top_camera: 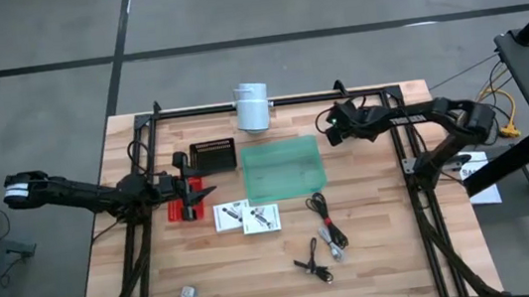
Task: Pick and place items into bin
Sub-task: Put the black adapter into the red bin
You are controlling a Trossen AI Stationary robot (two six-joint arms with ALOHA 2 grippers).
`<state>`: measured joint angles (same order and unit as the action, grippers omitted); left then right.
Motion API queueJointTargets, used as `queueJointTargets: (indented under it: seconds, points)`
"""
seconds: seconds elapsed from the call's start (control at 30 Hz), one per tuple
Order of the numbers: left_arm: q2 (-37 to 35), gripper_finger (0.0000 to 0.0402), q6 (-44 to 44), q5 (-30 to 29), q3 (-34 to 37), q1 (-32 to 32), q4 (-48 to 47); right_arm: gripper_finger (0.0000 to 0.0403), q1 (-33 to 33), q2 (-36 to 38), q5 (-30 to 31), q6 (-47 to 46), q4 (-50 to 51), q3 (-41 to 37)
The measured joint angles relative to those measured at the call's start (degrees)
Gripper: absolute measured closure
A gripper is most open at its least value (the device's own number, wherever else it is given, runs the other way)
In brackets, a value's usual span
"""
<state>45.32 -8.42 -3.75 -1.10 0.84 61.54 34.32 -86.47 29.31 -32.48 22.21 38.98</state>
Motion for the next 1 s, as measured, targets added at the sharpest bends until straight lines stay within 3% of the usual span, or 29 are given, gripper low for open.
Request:
queueJointTargets:
  seconds: [0.27,0.53,0.73,0.87,1.0]
  points:
    - [0.0,0.024,0.0,0.0,0.0,0.0,1.0,0.0265,-3.7,8.4,-2.4,4.3,-5.5,0.0]
    - [0.1,0.024,-3.3,0.0,0.0,0.0,1.0,0.0265,-12.8,16.2,-7.0,7.0,-28.0,-2.2]
    - [1.6,0.024,-13.1,0.0,0.0,0.0,0.9,0.0265,-19.3,17.1,-17.6,8.7,-44.8,-4.9]
    - [4.4,0.024,-20.4,0.2,0.0,0.0,0.1,0.0265,-23.5,15.0,-19.0,9.2,-53.5,-6.8]
    - [9.4,0.024,-35.8,0.3,0.0,0.0,-0.8,0.0265,-27.0,11.9,-19.0,11.4,-60.9,-7.8]
